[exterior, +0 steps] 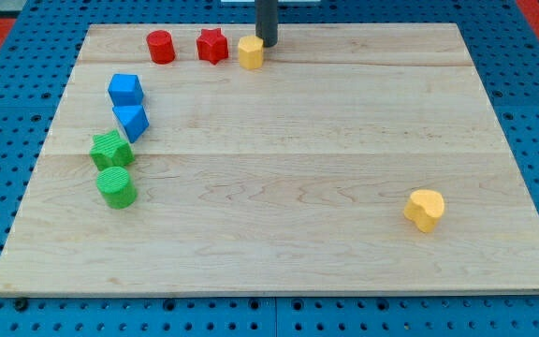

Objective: Move the blue cube to the right side of the blue triangle

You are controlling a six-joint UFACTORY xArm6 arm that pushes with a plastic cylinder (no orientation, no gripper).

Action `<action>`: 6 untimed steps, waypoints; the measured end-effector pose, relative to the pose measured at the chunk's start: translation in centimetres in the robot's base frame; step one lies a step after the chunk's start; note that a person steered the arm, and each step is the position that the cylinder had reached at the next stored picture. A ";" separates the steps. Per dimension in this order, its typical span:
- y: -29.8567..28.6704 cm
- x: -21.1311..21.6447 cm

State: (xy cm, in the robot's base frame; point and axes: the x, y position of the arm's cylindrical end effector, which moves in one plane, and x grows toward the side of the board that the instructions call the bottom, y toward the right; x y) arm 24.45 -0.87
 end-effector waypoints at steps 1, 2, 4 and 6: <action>-3.2 -0.3; -6.3 -0.6; -8.4 2.0; 4.1 2.3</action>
State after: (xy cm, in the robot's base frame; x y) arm 26.75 3.27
